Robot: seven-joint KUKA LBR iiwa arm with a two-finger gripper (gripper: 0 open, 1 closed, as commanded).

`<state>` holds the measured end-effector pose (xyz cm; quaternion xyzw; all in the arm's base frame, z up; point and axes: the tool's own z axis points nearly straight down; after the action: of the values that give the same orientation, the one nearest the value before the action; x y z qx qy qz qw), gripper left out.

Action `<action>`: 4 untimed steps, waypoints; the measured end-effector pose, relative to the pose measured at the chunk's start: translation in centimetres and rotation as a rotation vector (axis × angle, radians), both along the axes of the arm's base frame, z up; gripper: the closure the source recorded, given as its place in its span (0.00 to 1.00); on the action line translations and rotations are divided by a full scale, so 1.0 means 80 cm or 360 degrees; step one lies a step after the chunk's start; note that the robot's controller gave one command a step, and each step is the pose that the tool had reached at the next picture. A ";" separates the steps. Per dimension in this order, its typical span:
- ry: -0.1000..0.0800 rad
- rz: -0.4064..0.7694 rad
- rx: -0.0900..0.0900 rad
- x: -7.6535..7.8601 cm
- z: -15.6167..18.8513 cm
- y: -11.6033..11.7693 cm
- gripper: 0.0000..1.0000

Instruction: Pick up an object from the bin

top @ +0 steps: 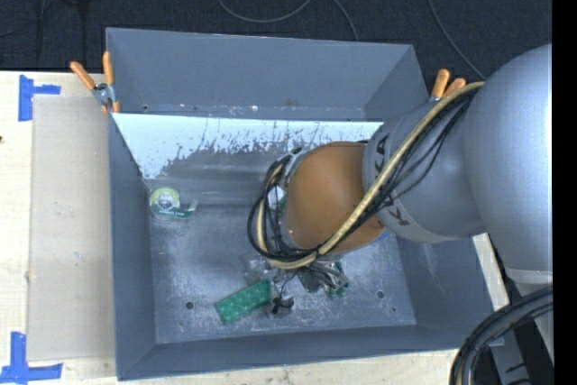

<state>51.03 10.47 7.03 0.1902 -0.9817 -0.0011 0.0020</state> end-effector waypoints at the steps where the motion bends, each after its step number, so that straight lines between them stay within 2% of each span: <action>1: 0.0005 0.0054 0.0000 -0.014 0.000 -0.012 1.00; 4: 0.0005 0.0050 0.0001 -0.014 0.001 -0.012 1.00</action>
Offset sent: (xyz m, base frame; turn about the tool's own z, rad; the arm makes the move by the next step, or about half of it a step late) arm 0.0000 0.0000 0.0000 0.0000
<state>49.92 9.50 7.08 0.2055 -0.9786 -0.0016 0.0036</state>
